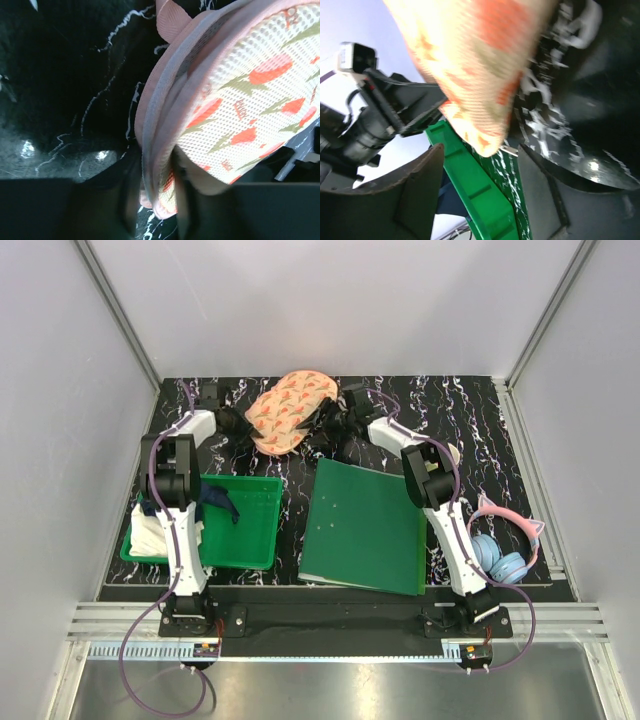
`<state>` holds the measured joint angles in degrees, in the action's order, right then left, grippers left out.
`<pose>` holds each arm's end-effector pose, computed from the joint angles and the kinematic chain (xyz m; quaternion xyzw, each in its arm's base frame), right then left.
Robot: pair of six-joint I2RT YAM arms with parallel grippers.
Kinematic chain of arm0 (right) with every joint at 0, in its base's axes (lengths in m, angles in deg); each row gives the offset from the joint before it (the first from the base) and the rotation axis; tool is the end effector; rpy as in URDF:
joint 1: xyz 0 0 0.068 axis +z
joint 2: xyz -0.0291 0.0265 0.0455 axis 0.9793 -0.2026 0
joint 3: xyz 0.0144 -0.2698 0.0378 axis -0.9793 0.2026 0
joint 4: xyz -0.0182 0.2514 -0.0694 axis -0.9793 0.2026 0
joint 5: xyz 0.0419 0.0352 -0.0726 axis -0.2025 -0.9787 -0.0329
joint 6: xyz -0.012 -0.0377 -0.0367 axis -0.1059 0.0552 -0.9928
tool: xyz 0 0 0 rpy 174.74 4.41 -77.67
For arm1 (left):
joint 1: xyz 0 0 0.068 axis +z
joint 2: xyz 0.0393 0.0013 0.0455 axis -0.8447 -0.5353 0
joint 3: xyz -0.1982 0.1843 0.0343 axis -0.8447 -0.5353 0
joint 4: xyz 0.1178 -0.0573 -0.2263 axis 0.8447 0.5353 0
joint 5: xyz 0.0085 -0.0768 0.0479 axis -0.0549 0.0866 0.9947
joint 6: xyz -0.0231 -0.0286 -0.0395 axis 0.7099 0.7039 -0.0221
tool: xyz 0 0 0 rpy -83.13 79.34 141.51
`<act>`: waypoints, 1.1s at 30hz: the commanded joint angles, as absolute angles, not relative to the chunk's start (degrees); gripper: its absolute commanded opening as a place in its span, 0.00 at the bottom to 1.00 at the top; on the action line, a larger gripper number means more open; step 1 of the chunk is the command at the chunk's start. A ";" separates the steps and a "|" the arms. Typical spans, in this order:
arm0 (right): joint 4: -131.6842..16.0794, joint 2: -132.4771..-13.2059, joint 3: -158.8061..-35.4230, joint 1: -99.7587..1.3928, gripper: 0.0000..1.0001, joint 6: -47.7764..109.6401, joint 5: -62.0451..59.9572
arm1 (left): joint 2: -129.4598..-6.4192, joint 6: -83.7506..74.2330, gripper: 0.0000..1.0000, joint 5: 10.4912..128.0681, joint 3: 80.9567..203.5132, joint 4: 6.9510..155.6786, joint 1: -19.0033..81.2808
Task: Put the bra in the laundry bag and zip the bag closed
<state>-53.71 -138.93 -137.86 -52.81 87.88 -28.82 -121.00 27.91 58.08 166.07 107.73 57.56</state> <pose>0.5028 0.2627 0.1230 0.1459 0.8457 0.4990 0.1205 0.4820 -0.0125 0.1493 -0.3103 0.8934 -0.2563 0.1999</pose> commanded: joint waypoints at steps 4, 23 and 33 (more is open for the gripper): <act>-52.51 -142.84 -147.41 -52.47 0.52 83.97 -29.44 | -123.31 26.73 0.27 55.75 170.35 107.50 59.31; -50.23 -147.23 -153.12 -51.33 0.58 85.28 -26.62 | -122.35 26.64 0.25 51.00 170.44 106.71 60.01; -50.40 -145.40 -154.37 -50.98 0.19 96.96 -25.40 | -109.64 19.52 0.67 61.79 164.74 107.50 59.48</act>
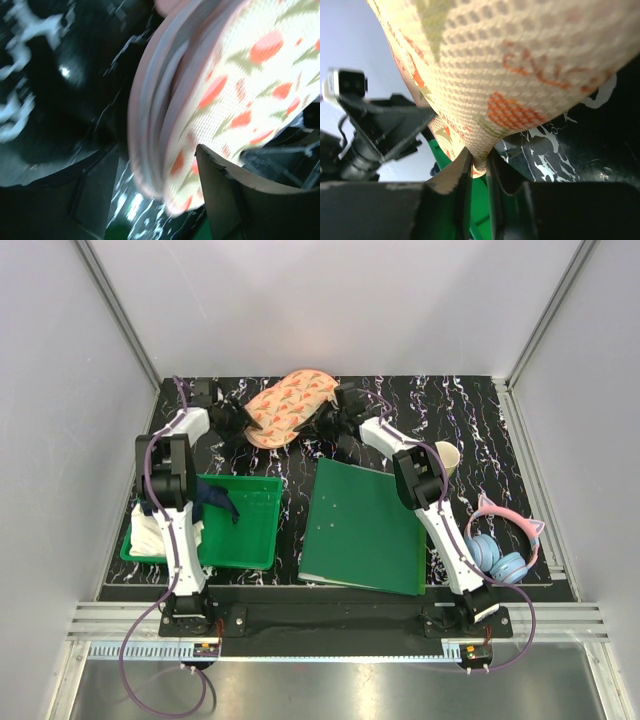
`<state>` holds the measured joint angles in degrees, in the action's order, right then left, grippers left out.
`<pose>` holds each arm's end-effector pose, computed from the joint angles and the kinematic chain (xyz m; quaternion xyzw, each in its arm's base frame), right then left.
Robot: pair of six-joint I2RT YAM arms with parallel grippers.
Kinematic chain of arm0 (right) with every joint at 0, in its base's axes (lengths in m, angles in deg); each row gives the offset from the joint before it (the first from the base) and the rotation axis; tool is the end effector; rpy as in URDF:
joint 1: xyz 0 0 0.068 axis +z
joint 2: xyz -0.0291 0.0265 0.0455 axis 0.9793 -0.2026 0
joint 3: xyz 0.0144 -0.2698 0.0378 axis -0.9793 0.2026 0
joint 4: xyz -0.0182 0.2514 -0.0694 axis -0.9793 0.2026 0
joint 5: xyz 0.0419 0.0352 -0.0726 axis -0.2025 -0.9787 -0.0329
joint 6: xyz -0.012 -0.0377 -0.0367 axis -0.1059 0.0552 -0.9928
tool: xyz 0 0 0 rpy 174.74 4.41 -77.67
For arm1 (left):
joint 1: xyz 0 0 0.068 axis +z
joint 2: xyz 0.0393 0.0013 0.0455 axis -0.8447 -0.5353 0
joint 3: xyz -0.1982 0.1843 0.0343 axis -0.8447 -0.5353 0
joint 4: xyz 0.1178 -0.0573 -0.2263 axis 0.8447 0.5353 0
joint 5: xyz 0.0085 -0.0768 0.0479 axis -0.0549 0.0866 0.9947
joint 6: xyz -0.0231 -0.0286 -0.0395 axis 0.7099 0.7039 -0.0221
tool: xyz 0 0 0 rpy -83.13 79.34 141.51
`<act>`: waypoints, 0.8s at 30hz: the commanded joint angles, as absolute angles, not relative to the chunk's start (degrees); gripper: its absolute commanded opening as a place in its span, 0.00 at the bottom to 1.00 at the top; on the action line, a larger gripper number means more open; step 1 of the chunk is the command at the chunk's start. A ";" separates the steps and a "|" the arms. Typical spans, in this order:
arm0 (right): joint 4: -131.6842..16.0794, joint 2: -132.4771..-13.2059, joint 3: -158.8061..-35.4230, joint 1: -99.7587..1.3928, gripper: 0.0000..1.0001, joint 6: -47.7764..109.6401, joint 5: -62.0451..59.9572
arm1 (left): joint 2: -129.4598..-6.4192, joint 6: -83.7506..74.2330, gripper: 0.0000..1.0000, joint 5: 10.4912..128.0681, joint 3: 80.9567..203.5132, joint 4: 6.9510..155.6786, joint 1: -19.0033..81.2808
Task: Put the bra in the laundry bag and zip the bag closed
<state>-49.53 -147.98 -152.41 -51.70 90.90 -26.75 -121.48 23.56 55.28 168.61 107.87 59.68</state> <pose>0.5229 0.2838 0.1113 0.1645 0.8411 0.5003 0.1231 0.4893 0.0040 0.1591 -0.2803 0.8943 -0.2702 0.2205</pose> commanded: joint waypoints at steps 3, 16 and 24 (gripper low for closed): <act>-50.40 -143.29 -152.88 -50.80 0.14 100.83 -24.43 | -101.03 17.33 0.66 67.16 157.10 104.61 58.00; -50.31 -141.18 -150.86 -50.27 0.13 114.37 -21.71 | -92.11 8.54 0.51 63.46 140.64 90.19 48.77; -50.22 -139.33 -148.57 -49.75 0.14 121.41 -19.77 | -95.36 5.64 0.44 70.15 138.27 82.20 43.93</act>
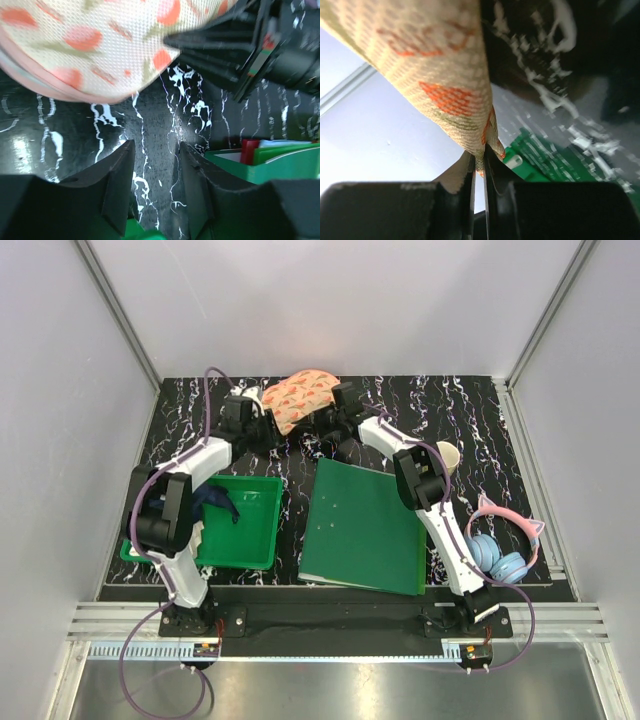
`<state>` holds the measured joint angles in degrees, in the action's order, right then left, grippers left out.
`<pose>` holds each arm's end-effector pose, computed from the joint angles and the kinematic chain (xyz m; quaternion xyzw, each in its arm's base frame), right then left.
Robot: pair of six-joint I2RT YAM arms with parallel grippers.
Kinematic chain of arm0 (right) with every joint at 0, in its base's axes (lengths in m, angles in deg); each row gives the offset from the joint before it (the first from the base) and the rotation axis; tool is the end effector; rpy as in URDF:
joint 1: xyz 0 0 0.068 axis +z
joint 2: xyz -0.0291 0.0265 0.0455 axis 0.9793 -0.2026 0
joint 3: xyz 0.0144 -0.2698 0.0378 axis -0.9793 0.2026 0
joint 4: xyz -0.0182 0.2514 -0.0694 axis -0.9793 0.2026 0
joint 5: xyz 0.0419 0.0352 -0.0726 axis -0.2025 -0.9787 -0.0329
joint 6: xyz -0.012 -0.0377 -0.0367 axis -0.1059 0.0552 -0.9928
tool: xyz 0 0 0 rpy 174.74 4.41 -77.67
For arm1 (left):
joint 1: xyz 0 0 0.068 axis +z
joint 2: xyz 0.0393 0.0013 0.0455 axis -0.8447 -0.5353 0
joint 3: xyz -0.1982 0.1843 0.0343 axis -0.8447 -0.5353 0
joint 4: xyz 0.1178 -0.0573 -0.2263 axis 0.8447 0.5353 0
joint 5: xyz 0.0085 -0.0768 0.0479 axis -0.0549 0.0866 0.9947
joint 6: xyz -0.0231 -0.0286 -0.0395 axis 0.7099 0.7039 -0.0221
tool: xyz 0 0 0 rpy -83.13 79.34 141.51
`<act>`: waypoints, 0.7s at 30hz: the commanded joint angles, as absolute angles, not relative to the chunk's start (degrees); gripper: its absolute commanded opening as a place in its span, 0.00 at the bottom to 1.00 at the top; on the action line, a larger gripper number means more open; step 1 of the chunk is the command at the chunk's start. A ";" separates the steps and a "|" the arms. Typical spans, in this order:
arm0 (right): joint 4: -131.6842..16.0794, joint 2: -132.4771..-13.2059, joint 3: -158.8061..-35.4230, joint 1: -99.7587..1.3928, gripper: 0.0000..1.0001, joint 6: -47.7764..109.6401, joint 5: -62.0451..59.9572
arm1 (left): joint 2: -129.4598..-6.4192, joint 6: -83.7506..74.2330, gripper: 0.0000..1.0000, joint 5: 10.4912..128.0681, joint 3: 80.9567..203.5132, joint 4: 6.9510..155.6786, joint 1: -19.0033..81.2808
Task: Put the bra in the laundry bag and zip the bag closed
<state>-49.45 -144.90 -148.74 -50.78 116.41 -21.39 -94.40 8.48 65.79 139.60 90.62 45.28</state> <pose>0.5143 0.2869 0.1196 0.3660 0.7863 0.4962 0.0398 0.3866 -0.0921 0.2222 -0.0542 0.8993 -0.2229 0.3724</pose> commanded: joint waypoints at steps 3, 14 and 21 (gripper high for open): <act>-50.22 -138.98 -148.04 -49.57 0.14 122.38 -19.42 | -97.38 5.90 0.51 72.44 139.32 81.84 43.14; -50.40 -138.63 -146.99 -49.04 0.14 123.61 -18.45 | -102.92 7.39 0.42 77.01 143.27 80.69 42.26; -50.66 -137.84 -145.93 -48.95 0.12 124.22 -18.10 | -106.61 8.09 0.40 77.37 146.26 79.81 42.08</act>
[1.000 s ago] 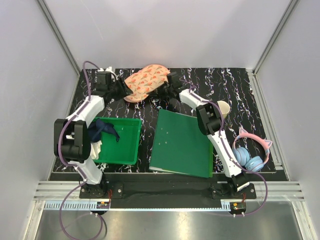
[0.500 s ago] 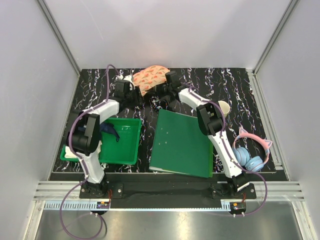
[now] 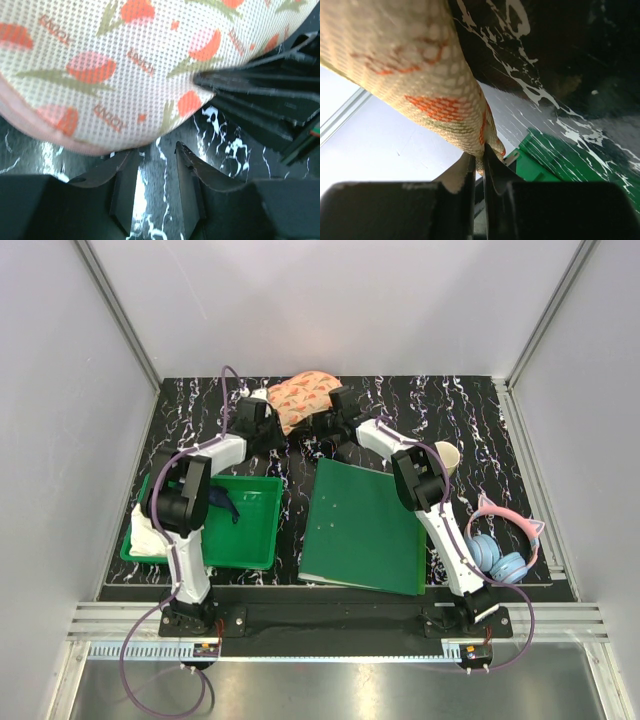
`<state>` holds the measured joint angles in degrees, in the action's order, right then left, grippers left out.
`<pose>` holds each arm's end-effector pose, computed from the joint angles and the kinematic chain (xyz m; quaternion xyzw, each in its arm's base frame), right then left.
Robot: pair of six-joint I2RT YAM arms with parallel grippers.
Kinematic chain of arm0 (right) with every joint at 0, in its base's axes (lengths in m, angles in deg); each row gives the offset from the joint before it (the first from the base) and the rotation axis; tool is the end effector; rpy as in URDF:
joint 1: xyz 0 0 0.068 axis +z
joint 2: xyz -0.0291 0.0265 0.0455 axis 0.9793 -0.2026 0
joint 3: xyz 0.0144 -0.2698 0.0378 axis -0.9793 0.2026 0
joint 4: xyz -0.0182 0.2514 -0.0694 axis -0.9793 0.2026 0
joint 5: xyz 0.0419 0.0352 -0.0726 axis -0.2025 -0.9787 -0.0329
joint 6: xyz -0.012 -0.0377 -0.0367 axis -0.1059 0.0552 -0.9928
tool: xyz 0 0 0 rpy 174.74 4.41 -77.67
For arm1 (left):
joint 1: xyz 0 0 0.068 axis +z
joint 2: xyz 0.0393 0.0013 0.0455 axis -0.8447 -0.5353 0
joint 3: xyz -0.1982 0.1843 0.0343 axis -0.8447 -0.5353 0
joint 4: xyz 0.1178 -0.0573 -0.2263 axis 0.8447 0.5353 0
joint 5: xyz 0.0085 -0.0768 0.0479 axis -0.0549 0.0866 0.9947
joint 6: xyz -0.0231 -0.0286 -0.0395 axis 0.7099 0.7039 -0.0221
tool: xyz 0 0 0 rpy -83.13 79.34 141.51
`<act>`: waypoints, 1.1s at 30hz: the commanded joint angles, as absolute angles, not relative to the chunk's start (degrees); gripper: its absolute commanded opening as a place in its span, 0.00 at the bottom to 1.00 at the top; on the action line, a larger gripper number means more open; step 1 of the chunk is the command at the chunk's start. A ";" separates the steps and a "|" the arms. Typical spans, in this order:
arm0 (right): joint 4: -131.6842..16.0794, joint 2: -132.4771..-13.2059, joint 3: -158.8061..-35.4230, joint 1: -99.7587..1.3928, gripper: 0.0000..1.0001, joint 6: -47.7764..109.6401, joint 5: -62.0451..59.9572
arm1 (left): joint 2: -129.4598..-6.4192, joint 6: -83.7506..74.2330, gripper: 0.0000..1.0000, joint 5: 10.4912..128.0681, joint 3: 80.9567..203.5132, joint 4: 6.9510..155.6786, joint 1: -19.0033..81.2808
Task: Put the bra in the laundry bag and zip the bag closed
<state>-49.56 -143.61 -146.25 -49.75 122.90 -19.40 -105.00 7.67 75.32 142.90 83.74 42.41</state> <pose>0.5056 0.2930 0.1178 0.4155 0.7688 0.4859 0.0169 0.4163 -0.1147 0.1770 -0.0611 0.9039 -0.1585 0.3925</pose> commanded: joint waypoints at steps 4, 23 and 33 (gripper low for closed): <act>-50.93 -137.83 -145.93 -48.87 0.11 124.75 -18.19 | -107.93 9.24 0.40 78.85 147.93 80.25 41.99; -52.60 -137.13 -143.92 -48.78 0.04 125.63 -18.98 | -111.36 12.05 0.07 90.10 154.35 87.71 41.64; -54.35 -134.85 -137.94 -50.62 0.00 121.33 -19.42 | -107.59 13.63 0.00 89.68 152.34 96.51 44.01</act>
<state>-53.32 -140.36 -140.02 -49.73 124.41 -18.59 -111.25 13.07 86.91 153.94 94.27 41.56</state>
